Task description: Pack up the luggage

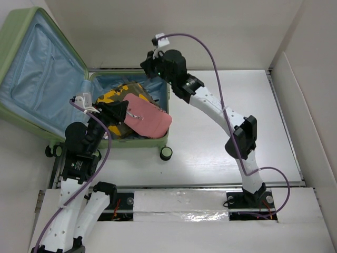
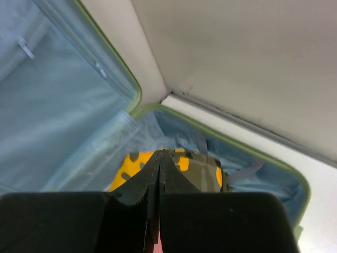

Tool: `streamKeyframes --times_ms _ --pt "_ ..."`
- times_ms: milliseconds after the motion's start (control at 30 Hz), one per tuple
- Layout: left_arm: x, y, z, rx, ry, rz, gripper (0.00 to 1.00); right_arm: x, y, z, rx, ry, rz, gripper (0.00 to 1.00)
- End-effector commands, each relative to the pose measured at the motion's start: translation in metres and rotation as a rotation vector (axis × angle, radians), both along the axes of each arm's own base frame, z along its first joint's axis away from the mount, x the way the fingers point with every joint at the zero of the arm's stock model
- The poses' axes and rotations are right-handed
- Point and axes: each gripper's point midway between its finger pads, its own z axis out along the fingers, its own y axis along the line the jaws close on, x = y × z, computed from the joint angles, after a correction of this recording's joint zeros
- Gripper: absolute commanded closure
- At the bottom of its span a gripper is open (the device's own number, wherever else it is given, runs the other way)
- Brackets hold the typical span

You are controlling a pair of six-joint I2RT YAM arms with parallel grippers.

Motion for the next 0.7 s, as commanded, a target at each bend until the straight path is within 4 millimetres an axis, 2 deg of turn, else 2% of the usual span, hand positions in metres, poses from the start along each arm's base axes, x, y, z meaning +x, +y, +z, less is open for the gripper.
streamKeyframes --times_ms 0,33,67,100,133,167,200,233,267,300,333,367,400,433,467,500,600,633,667 --pt "-0.003 0.007 0.019 0.000 -0.061 0.035 0.58 -0.021 0.003 -0.032 -0.076 0.025 0.019 1.00" --pt "-0.003 0.007 0.018 0.000 -0.060 0.036 0.58 -0.033 -0.008 -0.020 -0.064 0.010 0.026 1.00" --pt "0.000 0.008 0.015 0.003 -0.050 0.042 0.58 -0.044 -0.007 -0.016 -0.039 -0.016 0.051 0.99" --pt "0.001 0.008 0.013 0.007 -0.041 0.045 0.58 -0.055 -0.009 -0.058 -0.097 0.034 0.093 0.94" --pt "0.006 0.008 0.006 0.015 -0.010 0.050 0.56 -0.070 -0.019 -0.038 -0.074 -0.003 0.113 0.77" --pt "0.009 0.010 0.004 0.015 0.004 0.063 0.53 -0.075 -0.024 -0.039 -0.089 -0.020 0.120 0.69" --pt "0.012 0.010 -0.001 0.016 0.027 0.067 0.49 -0.080 -0.030 -0.054 -0.118 -0.002 0.120 0.62" --pt "0.018 0.008 -0.009 0.022 0.068 0.064 0.43 -0.087 -0.041 -0.042 -0.117 -0.021 0.109 0.51" --pt "0.020 0.005 -0.019 0.029 0.114 0.056 0.42 -0.085 -0.049 -0.041 -0.131 -0.034 0.075 0.48" --pt "0.022 0.004 -0.028 0.033 0.153 0.054 0.42 -0.087 -0.055 -0.041 -0.137 -0.037 0.061 0.47" --pt "0.025 0.003 -0.040 0.037 0.199 0.054 0.41 -0.086 -0.063 -0.051 -0.157 -0.023 0.026 0.46" --pt "0.025 0.002 -0.057 0.042 0.253 0.053 0.40 -0.083 -0.072 -0.050 -0.161 -0.025 0.003 0.45" --pt "0.026 0.002 -0.067 0.019 0.289 0.057 0.39 -0.083 -0.083 -0.041 -0.149 -0.036 -0.012 0.44" --pt "0.026 0.001 -0.074 0.003 0.307 0.058 0.33 -0.087 -0.085 -0.052 -0.158 -0.021 -0.007 0.43" --pt "0.026 -0.003 -0.087 -0.023 0.345 0.047 0.33 -0.084 -0.092 -0.051 -0.144 -0.023 -0.015 0.42" --pt "0.026 -0.004 -0.090 -0.032 0.355 0.041 0.32 -0.084 -0.099 -0.046 -0.134 -0.030 -0.025 0.42" --pt "0.024 -0.003 -0.088 -0.078 0.367 0.054 0.31 -0.085 -0.107 -0.059 -0.153 -0.010 -0.031 0.42" --pt "0.019 0.001 -0.084 -0.088 0.361 0.072 0.31 -0.084 -0.113 -0.057 -0.152 -0.010 -0.042 0.42" --pt "0.019 0.009 -0.082 -0.093 0.353 0.122 0.30 -0.086 -0.116 -0.066 -0.163 -0.001 -0.045 0.42"
